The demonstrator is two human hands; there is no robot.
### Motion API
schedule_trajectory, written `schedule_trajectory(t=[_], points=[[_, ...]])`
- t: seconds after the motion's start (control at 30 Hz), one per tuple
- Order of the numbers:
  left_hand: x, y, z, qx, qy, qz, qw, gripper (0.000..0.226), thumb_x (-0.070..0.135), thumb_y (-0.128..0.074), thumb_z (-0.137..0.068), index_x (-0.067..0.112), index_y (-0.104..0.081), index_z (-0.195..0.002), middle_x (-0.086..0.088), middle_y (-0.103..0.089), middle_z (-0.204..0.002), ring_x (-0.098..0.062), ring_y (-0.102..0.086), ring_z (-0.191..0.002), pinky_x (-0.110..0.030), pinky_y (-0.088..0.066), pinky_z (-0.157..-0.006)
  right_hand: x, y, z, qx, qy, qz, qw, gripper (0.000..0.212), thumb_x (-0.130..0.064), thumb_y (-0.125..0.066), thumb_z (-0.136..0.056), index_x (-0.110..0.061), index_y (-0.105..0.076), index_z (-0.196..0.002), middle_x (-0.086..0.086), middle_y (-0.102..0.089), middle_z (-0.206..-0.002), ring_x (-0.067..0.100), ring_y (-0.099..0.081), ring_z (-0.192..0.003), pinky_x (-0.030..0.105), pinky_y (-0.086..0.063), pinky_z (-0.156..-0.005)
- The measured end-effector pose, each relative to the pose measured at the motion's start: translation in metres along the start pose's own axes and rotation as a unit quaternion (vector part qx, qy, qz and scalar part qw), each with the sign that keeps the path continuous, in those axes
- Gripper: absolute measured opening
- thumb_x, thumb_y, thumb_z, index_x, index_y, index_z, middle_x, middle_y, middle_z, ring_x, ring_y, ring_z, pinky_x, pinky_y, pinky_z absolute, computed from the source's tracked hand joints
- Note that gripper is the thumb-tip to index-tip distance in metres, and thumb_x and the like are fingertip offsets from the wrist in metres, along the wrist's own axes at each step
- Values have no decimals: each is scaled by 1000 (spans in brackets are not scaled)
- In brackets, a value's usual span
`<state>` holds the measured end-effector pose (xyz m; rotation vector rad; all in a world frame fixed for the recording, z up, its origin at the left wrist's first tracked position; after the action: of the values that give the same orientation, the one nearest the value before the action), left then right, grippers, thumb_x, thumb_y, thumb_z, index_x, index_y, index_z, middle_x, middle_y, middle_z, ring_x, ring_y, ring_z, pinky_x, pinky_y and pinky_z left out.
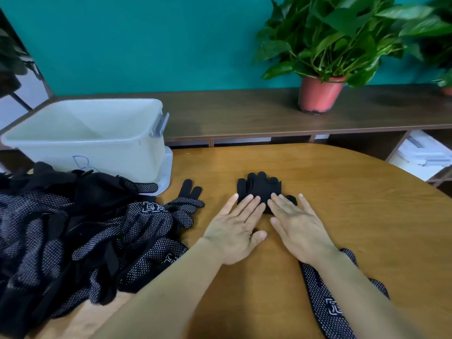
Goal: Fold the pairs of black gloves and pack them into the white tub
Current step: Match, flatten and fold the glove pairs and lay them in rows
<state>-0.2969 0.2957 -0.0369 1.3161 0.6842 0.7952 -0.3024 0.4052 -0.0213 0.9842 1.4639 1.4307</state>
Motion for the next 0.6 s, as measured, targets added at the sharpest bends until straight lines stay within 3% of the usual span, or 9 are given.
schedule_trajectory(t=[0.13,0.23,0.3,0.37,0.4,0.5,0.6], points=[[3,13,12,-4,25,-32,999,68,54,-7,-103,15,10,-157,-4,16,-165,-13,24,-149,-45,29,-114,-2,4,2,-28,-17,16,999,64,-49,2,-101,-19,-5,-157,-6,1,-164,1,11,-146,33,20,-118],[4,39,50,78,35,12,996,63,47,-18,-105,14,-12,-159,-8,-5,-166,-17,7,-153,-46,22,-118,-20,16,12,-6,-22,-5,1000,71,-55,6,-95,-21,0,-157,-5,5,-162,6,7,-149,34,15,-120],[-2,63,98,192,36,53,979,55,39,-27,-102,15,-40,-149,-8,-35,-159,-20,-22,-151,-44,5,-121,-48,36,23,81,2,-50,995,75,-53,-2,-93,-17,-24,-155,-2,-23,-159,12,-19,-149,38,-2,-122],[-24,82,156,308,65,85,945,43,32,-38,-98,19,-61,-132,0,-58,-141,-17,-47,-137,-40,-14,-118,-85,55,37,169,50,-87,980,55,-41,-31,-97,-13,-57,-137,4,-61,-135,20,-51,-131,42,-27,-114],[-40,86,186,351,94,98,927,39,31,-42,-97,21,-66,-126,5,-62,-135,-13,-52,-130,-36,-20,-115,-104,62,44,204,73,-100,971,45,-34,-44,-94,-12,-65,-127,4,-69,-120,23,-60,-120,41,-33,-108],[-92,90,256,411,200,107,883,34,31,-45,-94,27,-71,-116,14,-66,-124,-5,-54,-119,-25,-19,-109,-151,76,49,237,105,-144,955,33,-25,-63,-84,-15,-73,-114,1,-74,-96,22,-64,-104,35,-36,-95],[-122,81,292,401,241,93,879,34,32,-44,-94,26,-73,-112,13,-68,-120,-4,-53,-117,-29,-22,-106,-183,79,39,194,86,-198,957,31,-25,-63,-93,-20,-68,-123,2,-71,-106,18,-52,-117,24,-19,-93]])
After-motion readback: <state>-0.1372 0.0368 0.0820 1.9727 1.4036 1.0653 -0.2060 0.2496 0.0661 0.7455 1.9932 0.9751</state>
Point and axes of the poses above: each hand's wrist, its own z-axis away from the middle knuckle, its own y-axis out of the back of the hand, x = y × z, the point moved 9 cm from there along -z, towards the middle knuckle
